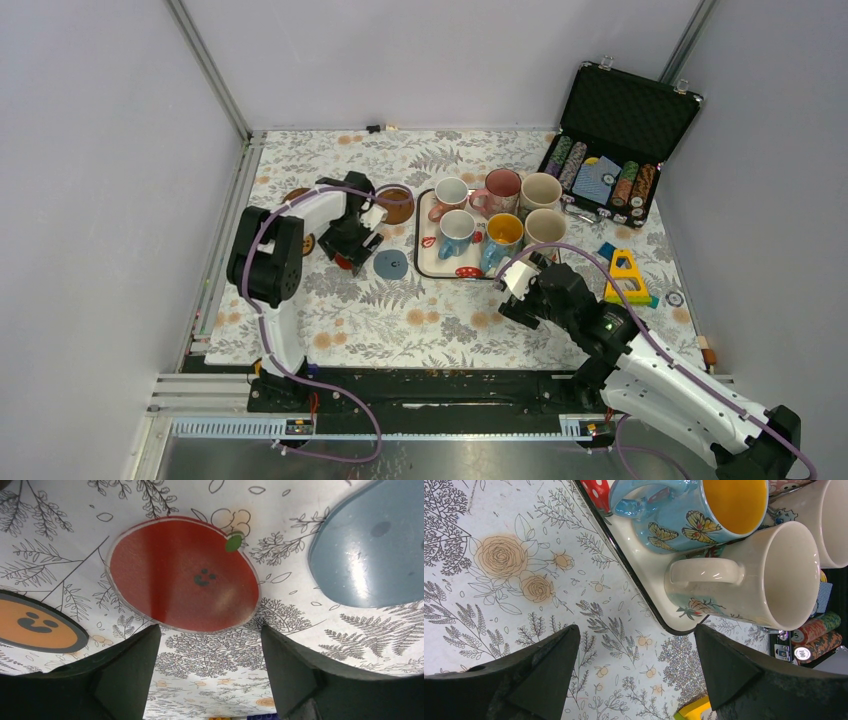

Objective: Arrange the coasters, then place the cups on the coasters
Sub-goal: Move the coaster to the center of the board.

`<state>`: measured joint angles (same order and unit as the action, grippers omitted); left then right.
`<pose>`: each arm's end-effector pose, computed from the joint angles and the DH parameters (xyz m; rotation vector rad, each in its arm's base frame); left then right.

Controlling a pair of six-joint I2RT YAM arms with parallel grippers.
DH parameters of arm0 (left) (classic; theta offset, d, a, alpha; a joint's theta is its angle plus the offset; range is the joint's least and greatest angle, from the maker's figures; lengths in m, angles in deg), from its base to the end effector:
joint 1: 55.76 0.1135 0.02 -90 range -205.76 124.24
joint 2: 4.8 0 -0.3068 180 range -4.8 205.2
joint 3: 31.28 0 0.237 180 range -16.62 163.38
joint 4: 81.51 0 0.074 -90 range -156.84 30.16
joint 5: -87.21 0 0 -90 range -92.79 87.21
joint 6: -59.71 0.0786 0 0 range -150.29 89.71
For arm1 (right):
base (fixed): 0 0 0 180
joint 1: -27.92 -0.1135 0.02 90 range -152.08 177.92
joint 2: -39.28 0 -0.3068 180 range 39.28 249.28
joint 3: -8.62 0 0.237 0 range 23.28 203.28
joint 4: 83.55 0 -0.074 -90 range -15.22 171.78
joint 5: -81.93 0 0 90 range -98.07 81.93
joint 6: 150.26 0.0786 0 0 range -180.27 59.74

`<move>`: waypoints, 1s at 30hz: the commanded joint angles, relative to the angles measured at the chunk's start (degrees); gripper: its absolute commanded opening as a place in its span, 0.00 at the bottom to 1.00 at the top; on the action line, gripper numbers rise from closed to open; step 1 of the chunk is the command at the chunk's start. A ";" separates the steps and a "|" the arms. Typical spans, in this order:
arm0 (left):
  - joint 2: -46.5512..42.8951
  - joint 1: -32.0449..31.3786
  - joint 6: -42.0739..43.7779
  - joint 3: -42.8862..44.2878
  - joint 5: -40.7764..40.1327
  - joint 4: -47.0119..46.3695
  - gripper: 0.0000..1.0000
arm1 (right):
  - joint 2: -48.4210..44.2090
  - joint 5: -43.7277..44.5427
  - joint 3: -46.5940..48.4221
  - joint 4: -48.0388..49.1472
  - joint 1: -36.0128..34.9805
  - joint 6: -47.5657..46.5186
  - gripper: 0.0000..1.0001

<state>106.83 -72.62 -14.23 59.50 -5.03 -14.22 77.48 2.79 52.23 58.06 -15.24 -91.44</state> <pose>0.3450 -0.1013 0.1619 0.8798 2.9812 0.0604 0.1135 0.0861 0.2433 -1.2010 1.7663 -0.0807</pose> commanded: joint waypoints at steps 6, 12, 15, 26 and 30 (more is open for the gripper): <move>-7.64 0.01 -1.27 4.16 3.32 -3.01 0.99 | -0.27 -0.71 0.93 0.26 0.46 0.71 0.93; -1.59 -0.38 -2.19 11.96 2.59 -2.05 0.98 | -0.12 -0.25 0.83 0.26 0.47 0.60 0.93; 2.00 -0.69 -2.00 12.91 2.47 -1.65 0.94 | -0.04 -0.11 0.75 0.36 0.46 0.51 0.93; 7.03 -0.80 -1.90 12.13 -0.40 -3.02 0.75 | 1.09 -0.27 0.67 0.79 0.44 0.31 0.93; 7.19 -0.77 -1.69 11.99 -0.65 -3.04 0.68 | 0.96 -0.10 0.58 0.80 0.53 0.30 0.93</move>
<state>113.78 -73.26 -15.83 71.13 -4.40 -16.71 78.55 2.81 52.23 58.08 -15.22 -91.44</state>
